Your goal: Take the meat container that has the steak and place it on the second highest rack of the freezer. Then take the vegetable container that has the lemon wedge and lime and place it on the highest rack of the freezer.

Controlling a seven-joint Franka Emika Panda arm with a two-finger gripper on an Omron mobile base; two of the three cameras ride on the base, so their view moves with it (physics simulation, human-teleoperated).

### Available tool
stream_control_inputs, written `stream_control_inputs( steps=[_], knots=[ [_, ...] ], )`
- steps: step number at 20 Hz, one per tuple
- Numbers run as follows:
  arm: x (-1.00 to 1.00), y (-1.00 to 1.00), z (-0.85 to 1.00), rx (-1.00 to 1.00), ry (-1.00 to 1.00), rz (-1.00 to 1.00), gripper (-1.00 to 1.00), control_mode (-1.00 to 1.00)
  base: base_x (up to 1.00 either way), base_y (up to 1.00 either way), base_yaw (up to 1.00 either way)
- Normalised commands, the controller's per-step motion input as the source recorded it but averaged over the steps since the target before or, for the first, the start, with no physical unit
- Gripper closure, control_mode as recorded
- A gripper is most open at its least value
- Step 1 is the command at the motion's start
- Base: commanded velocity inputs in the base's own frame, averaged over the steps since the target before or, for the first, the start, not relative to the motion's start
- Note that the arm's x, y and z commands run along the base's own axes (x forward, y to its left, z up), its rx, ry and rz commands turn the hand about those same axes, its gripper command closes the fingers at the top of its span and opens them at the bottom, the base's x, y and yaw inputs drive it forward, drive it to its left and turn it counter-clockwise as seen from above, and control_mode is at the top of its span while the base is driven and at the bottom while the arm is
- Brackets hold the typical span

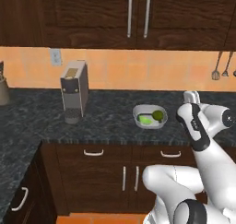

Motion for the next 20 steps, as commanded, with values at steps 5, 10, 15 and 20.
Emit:
stream_control_inputs(
  steps=[5, 10, 15, 20],
  knots=[
    [0.0, 0.0, 0.0, 0.0, 0.0, 0.0, -1.0, 1.0, 0.41, 0.2, -0.29],
    [0.0, 0.0, 0.0, 0.0, 0.0, 0.0, -1.0, 1.0, 0.58, 0.39, -0.24],
    [-0.01, -0.01, -0.13, 0.0, 0.03, -0.03, -1.0, -1.0, 0.15, 0.05, -0.08],
    [0.05, 0.0, -0.94, -0.01, 0.56, 0.04, -1.0, -1.0, 0.0, 0.0, 0.0]
  ],
)
